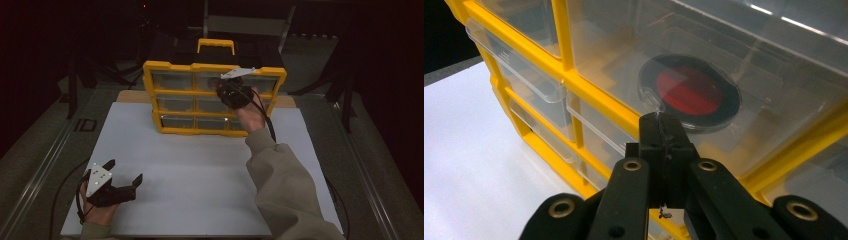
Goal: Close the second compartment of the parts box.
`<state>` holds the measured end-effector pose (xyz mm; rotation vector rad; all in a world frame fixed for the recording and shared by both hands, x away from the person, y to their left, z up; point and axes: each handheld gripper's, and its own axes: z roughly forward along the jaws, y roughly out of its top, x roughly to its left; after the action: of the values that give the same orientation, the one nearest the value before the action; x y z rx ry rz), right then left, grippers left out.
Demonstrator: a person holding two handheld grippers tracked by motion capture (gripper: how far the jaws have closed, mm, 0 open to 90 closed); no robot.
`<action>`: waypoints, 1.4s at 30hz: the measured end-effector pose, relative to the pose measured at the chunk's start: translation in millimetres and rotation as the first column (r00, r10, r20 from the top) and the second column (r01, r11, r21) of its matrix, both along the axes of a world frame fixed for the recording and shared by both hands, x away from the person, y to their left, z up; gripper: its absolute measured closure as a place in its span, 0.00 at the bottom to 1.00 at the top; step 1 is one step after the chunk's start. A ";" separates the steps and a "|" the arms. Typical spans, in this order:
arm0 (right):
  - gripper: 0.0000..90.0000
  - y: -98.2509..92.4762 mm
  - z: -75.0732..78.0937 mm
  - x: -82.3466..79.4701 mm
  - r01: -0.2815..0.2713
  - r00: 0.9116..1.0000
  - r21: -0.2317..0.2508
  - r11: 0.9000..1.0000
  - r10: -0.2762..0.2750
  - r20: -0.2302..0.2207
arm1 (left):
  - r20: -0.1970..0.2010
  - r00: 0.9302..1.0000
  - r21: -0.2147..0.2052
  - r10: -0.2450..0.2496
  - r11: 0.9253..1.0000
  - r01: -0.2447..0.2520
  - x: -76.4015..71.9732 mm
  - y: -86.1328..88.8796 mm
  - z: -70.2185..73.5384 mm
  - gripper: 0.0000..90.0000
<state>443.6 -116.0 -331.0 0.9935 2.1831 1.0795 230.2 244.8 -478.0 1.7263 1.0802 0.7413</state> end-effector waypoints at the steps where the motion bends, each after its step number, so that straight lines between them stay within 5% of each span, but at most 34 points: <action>1: 1.00 0.5 0.1 -0.1 0.003 1.000 -0.001 1.000 -0.003 0.000 | 0.000 1.000 0.000 0.000 1.000 0.000 0.0 0.0 0.0 0.00; 26: 0.99 6.1 1.8 -6.7 -0.026 0.999 -0.022 0.999 0.027 0.018 | 0.004 1.000 -0.001 0.003 1.000 -0.003 -1.1 1.2 0.7 0.00; 42: 0.73 5.8 -1.6 -32.0 -0.126 0.992 -0.118 0.985 0.127 0.004 | 0.006 1.000 -0.002 0.003 1.000 -0.003 -2.1 1.0 0.9 0.00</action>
<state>411.6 -110.1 -332.6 0.8048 2.2976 0.9964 228.2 245.8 -477.1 1.7200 1.0799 0.7463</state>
